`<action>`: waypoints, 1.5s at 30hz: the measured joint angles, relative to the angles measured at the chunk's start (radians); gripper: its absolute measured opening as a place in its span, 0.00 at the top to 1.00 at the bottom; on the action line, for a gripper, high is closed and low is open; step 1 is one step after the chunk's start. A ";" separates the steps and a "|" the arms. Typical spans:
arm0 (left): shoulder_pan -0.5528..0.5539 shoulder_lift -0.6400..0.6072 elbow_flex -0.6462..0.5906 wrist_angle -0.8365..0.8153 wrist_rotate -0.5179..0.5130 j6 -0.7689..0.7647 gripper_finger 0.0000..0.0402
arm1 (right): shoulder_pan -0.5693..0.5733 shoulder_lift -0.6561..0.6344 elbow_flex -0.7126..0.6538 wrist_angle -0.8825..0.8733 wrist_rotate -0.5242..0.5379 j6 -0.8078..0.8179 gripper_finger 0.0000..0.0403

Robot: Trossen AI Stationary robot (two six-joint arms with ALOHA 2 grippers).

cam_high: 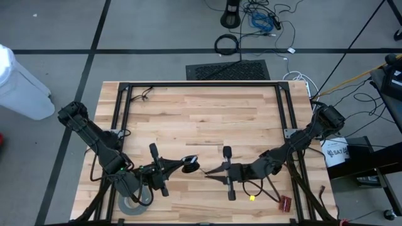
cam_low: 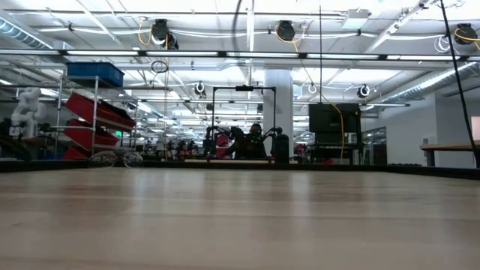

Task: Coil cords
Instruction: Uncoil the black wire from the spool

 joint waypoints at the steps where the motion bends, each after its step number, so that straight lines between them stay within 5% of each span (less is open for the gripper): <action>1: 0.000 0.000 0.000 0.000 0.000 0.000 1.00 | 0.000 0.000 0.000 0.005 0.000 0.000 0.97; 19: 0.053 0.000 0.000 0.061 0.000 -0.003 1.00 | -0.031 0.113 0.006 0.214 -0.007 -0.027 1.00; 23: 0.039 0.000 0.000 0.138 0.069 0.007 1.00 | -0.047 0.157 0.036 0.212 -0.010 -0.026 1.00; 45: -0.067 -0.039 0.000 0.164 0.037 0.080 1.00 | -0.049 0.153 0.052 -0.192 0.057 0.153 1.00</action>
